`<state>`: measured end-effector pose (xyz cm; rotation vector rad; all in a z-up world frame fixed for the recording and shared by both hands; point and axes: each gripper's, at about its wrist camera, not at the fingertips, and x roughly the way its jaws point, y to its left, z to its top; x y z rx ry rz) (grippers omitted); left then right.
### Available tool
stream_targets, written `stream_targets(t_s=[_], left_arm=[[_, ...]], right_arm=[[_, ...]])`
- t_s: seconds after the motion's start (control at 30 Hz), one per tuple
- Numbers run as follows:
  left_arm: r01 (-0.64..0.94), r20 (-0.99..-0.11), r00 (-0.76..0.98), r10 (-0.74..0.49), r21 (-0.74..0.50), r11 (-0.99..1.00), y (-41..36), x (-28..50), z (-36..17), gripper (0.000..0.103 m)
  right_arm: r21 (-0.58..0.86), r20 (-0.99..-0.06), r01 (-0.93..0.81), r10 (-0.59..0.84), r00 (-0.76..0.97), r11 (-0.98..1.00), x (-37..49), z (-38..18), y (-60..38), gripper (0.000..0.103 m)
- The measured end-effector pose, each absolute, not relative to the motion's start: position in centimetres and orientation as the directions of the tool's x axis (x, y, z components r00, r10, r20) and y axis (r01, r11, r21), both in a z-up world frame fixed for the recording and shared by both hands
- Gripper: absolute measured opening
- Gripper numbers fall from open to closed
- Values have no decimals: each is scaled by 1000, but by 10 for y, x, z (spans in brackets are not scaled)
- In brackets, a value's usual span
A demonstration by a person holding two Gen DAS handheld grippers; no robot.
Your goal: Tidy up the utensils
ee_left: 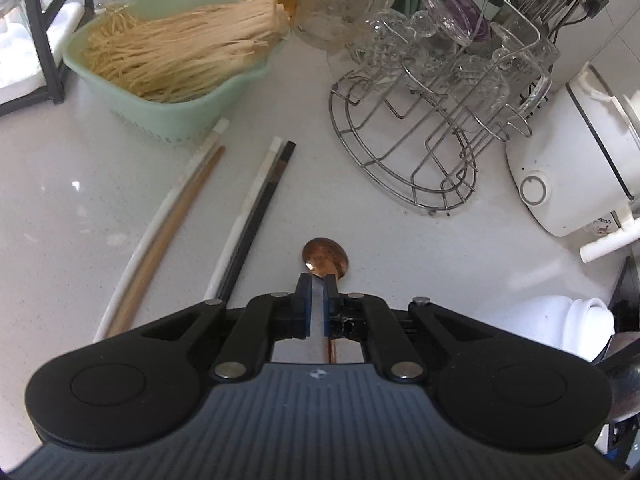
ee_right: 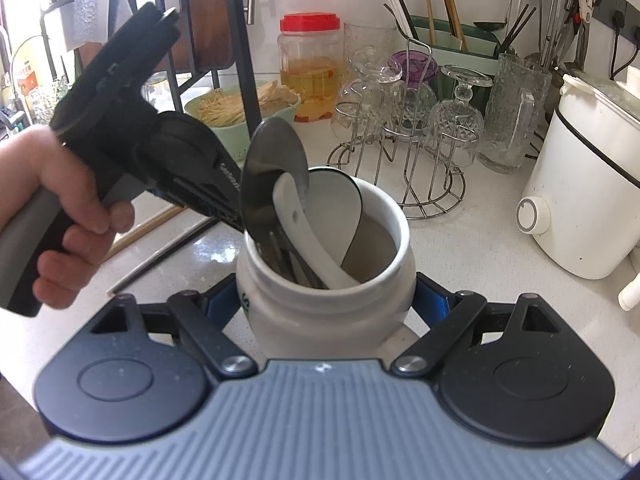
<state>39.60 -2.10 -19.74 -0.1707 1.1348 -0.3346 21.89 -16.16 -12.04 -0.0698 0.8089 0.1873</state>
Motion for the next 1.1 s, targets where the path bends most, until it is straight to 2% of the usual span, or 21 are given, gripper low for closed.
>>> stream_targets(t_s=[0.17,0.3,0.5,0.7,1.1], left_arm=[[190,-857,363,-366,-317,929,-27,397,-201,13],[226,-867,351,-354,-289,930,-39,397,-202,13],[263,-889,373,-267,-175,949,-58,398,-199,13],[306,-890,410,-202,-75,949,-71,393,-198,6],[217,-886,406,-225,-146,965,-33,365,-178,4]], right_arm=[[10,-730,-190,137,670,982,220,-120,-161,91],[9,-735,-190,135,665,982,221,-120,-161,91],[9,-738,-189,134,662,982,221,-120,-161,91],[12,-736,-185,133,664,983,221,-120,-161,91],[11,-742,-186,132,657,983,222,-120,-161,91]])
